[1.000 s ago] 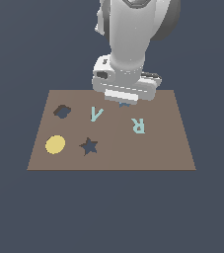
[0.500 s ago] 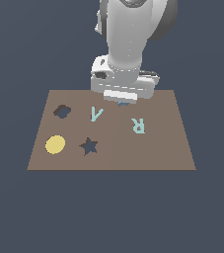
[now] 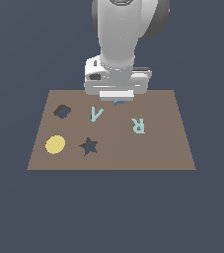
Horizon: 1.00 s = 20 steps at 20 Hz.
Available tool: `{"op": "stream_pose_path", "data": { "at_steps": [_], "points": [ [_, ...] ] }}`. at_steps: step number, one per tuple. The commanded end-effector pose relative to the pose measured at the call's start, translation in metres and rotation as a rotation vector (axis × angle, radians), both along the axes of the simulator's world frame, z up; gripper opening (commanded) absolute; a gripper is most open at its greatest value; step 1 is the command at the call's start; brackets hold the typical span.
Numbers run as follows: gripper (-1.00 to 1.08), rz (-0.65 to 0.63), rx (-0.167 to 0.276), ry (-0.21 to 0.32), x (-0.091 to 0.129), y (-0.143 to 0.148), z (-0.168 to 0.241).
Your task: Insert a designated object into the corresponding slot on a board.
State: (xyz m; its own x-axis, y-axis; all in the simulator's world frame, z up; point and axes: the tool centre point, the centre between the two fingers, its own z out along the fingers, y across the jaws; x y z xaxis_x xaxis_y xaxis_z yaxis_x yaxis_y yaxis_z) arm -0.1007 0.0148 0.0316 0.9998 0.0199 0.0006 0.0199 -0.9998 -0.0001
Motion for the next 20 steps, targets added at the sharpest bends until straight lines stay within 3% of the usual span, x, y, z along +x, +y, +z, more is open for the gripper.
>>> {"op": "stream_pose_path", "data": {
  "at_steps": [1, 20],
  "points": [
    [-1.00, 0.064, 0.000, 0.000, 0.000, -0.007, 0.000],
    [-1.00, 0.702, -0.002, -0.001, 0.019, -0.072, 0.003]
  ]
}}
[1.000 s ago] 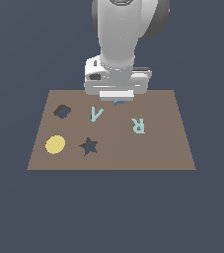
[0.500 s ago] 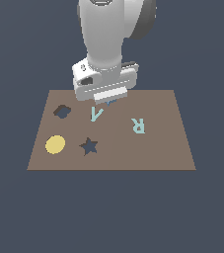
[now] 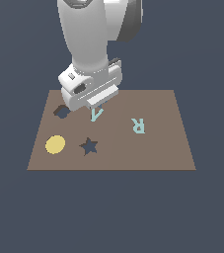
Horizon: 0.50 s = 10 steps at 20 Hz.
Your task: Insert a designated object into the corresponding slot on a board.
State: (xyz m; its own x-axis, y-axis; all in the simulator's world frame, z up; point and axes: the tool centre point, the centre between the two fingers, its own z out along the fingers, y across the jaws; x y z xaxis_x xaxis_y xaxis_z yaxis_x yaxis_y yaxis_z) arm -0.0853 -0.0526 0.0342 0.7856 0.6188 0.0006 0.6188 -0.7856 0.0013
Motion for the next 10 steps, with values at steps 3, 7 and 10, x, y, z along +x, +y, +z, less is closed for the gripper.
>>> {"op": "stream_pose_path", "data": {
  "at_steps": [3, 7, 10],
  "points": [
    [-1.00, 0.162, -0.001, 0.000, 0.010, -0.014, 0.001],
    [-1.00, 0.306, -0.001, -0.001, 0.022, -0.026, 0.001],
    [-1.00, 0.416, -0.001, -0.001, 0.031, -0.033, 0.002]
  ]
}}
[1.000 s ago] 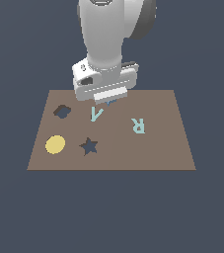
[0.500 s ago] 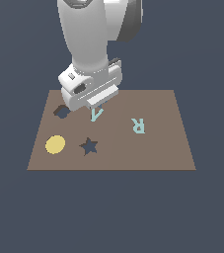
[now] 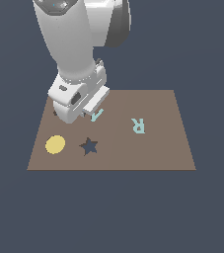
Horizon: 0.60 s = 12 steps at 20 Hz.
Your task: Insert a designated object into the corresponding slot on a board.
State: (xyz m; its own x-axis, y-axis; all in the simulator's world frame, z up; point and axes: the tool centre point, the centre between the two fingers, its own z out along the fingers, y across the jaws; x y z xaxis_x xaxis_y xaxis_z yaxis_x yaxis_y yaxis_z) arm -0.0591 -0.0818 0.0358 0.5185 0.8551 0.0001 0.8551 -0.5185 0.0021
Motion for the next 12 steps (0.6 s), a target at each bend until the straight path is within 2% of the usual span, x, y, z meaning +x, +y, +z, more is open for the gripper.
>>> {"op": "stream_pose_path", "data": {
  "at_steps": [1, 12],
  "points": [
    [-1.00, 0.095, 0.000, 0.000, 0.008, -0.006, 0.001],
    [-1.00, 0.515, -0.001, 0.000, 0.052, -0.021, 0.002]
  ]
}}
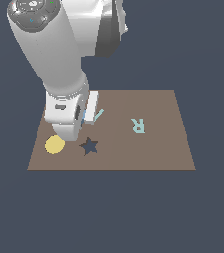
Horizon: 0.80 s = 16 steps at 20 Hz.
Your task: Insert a designated object into the corresponding slot on a board.
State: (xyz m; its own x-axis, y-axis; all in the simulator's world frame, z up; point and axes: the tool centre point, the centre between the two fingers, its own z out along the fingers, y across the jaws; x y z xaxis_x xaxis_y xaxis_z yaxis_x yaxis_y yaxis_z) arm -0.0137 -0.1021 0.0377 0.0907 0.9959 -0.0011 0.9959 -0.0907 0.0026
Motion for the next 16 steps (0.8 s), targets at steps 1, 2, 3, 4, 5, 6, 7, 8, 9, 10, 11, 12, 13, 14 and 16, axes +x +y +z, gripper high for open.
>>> {"op": "stream_pose_path", "data": {
  "at_steps": [1, 2, 3, 4, 5, 6, 7, 8, 9, 10, 11, 12, 13, 14, 16],
  "points": [
    [-1.00, 0.101, 0.000, 0.000, 0.011, -0.001, 0.001],
    [-1.00, 0.140, 0.000, 0.000, 0.015, -0.002, 0.001],
    [-1.00, 0.180, 0.000, 0.000, 0.020, -0.002, 0.001],
    [-1.00, 0.220, -0.001, 0.000, 0.024, -0.002, 0.001],
    [-1.00, 0.260, -0.001, 0.000, 0.029, -0.001, 0.001],
    [-1.00, 0.300, -0.001, 0.000, 0.033, -0.001, 0.001],
    [-1.00, 0.341, -0.001, 0.000, 0.037, 0.000, 0.001],
    [-1.00, 0.381, -0.001, 0.000, 0.042, 0.001, 0.002],
    [-1.00, 0.420, -0.001, 0.000, 0.046, 0.002, 0.002],
    [-1.00, 0.458, -0.001, 0.000, 0.050, 0.003, 0.002],
    [-1.00, 0.495, -0.001, 0.000, 0.054, 0.005, 0.002],
    [-1.00, 0.531, -0.001, 0.001, 0.058, 0.006, 0.002],
    [-1.00, 0.565, -0.001, 0.001, 0.061, 0.008, 0.002],
    [-1.00, 0.597, -0.001, 0.001, 0.065, 0.009, 0.002],
    [-1.00, 0.658, -0.002, 0.001, 0.071, 0.013, 0.002]
  ]
}}
